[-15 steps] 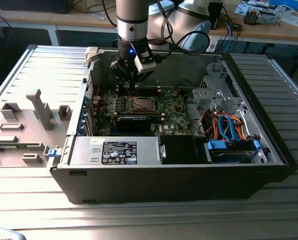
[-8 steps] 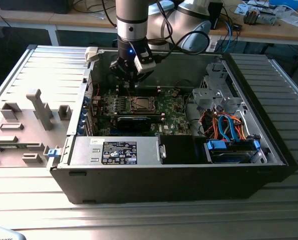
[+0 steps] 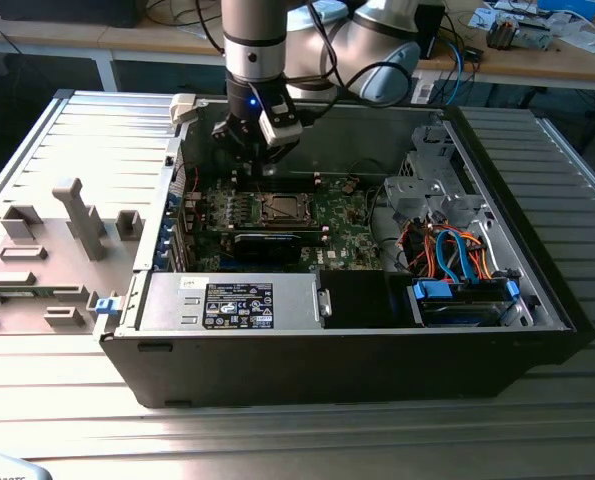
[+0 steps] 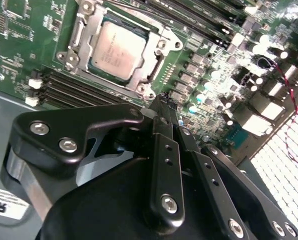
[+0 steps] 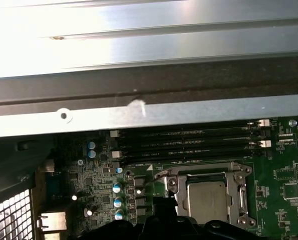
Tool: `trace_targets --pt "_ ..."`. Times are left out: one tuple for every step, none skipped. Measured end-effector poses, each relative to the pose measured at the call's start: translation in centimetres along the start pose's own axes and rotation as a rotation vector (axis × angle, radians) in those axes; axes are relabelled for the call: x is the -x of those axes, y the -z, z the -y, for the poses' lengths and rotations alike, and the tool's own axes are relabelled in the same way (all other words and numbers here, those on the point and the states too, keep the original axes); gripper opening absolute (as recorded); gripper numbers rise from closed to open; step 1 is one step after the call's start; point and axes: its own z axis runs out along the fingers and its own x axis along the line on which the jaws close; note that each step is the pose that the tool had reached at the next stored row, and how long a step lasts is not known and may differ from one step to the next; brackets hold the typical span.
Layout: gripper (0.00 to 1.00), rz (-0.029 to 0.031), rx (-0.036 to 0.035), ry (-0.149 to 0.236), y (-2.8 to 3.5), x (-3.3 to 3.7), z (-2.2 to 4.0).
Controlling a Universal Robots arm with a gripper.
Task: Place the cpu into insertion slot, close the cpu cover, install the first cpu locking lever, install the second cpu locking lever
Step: 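Install the first cpu locking lever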
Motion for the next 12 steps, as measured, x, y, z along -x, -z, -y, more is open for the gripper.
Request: trace_targets --pt "0.11 0.0003 0.0000 0.000 0.00 -0.25 0.02" --pt "0.11 0.0004 0.0000 0.000 0.00 -0.46 0.03" --pt "0.11 0.0007 0.0001 0.000 0.00 -0.67 0.05" --pt "0.11 0.0011 0.0000 0.000 0.01 -0.99 0.07" --pt "0.11 0.0014 0.0001 0.000 0.01 -1.34 0.10" --pt "0.11 0.0016 0.0001 0.007 0.03 -2.58 -0.43" --pt "0.11 0.0019 0.0003 0.025 0.17 -2.84 -1.54" --pt "0.11 0.0020 0.0004 0.030 1.03 -2.84 -1.53" --pt "0.11 0.0021 0.0004 0.034 1.56 -2.83 -1.55" --pt "0.11 0.0020 0.0004 0.034 1.57 -2.84 -1.56" --pt "0.11 0.0021 0.0005 0.034 1.57 -2.83 -1.56" --pt "0.11 0.0020 0.0003 0.034 1.57 -2.83 -1.56"
